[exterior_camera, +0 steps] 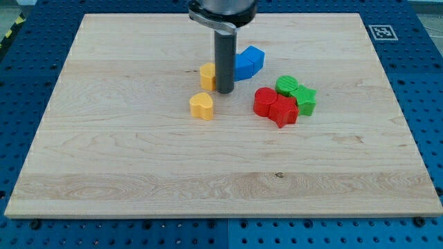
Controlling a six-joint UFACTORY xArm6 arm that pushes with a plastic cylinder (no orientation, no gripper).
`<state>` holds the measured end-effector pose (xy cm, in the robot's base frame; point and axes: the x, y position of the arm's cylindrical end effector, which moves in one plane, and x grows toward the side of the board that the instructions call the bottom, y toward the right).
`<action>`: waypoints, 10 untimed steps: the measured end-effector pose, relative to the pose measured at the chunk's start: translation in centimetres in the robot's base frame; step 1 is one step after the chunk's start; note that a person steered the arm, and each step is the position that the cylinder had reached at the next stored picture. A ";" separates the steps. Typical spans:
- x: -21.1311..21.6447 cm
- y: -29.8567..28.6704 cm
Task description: Push the yellow heart close to yellow hexagon
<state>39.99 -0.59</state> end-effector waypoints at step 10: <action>8.6 -5.3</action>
<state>48.55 -5.88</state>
